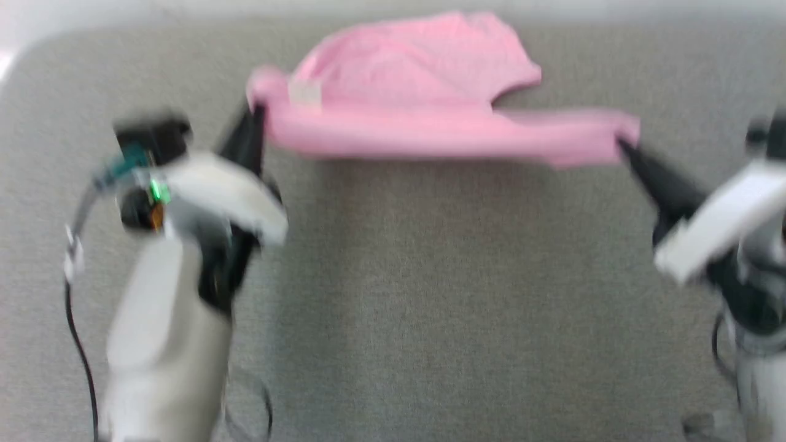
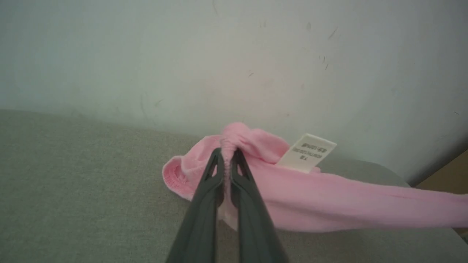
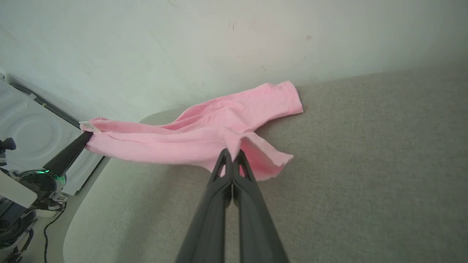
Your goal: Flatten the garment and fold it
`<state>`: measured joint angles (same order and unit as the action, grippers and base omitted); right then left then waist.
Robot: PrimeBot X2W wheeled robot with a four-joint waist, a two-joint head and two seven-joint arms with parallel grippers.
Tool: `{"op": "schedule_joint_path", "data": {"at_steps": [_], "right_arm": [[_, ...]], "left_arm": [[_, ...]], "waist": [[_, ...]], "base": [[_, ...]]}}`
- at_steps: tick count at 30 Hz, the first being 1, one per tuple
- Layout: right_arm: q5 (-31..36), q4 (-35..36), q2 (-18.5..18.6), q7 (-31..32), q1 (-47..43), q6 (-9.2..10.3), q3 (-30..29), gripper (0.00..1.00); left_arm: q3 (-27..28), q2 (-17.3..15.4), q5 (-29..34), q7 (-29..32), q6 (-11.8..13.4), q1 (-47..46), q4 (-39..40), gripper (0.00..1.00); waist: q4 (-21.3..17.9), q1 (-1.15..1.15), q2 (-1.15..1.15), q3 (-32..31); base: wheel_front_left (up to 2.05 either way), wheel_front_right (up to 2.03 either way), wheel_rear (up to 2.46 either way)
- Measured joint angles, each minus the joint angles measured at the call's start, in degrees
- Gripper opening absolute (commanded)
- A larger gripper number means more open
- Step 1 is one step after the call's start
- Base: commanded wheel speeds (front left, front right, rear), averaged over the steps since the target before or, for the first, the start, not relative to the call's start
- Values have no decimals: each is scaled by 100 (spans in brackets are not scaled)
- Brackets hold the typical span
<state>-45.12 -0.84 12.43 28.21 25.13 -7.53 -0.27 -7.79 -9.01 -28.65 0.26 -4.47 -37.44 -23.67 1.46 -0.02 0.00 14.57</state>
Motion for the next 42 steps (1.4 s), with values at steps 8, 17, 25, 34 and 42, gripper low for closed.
{"op": "schedule_joint_path", "data": {"at_steps": [8, 17, 25, 34, 42], "right_arm": [[230, 353, -46, 78, -2174, 0, -144, 0], [444, 715, -35, 1232, -3802, 0, -34, 0], [377, 1266, -163, 2417, -4387, -1, -283, 0], [703, 1127, -283, 2158, -2759, -1, -570, 0], [1146, 145, -286, 1551, -682, -1, -598, 0]], "left_arm": [[-129, 42, -272, 601, 209, 2236, 944, 0], [-26, -18, -615, 1211, 672, 4114, 1636, 0], [112, -147, -790, 1897, 1170, 4993, 2170, 0], [236, 113, -1070, 1740, 1182, 4112, 2447, 0], [135, 318, -1032, 1468, 1156, 2744, 1952, 0]], "waist": [[86, -1, 0, -813], [198, 0, 0, -1534], [239, 1, 0, -1770], [262, 3, 0, -1429], [331, 4, 0, -820]], "base": [[0, 0, 0], [0, 0, 0], [0, 0, 0], [0, 0, 0], [0, 0, 0]]}}
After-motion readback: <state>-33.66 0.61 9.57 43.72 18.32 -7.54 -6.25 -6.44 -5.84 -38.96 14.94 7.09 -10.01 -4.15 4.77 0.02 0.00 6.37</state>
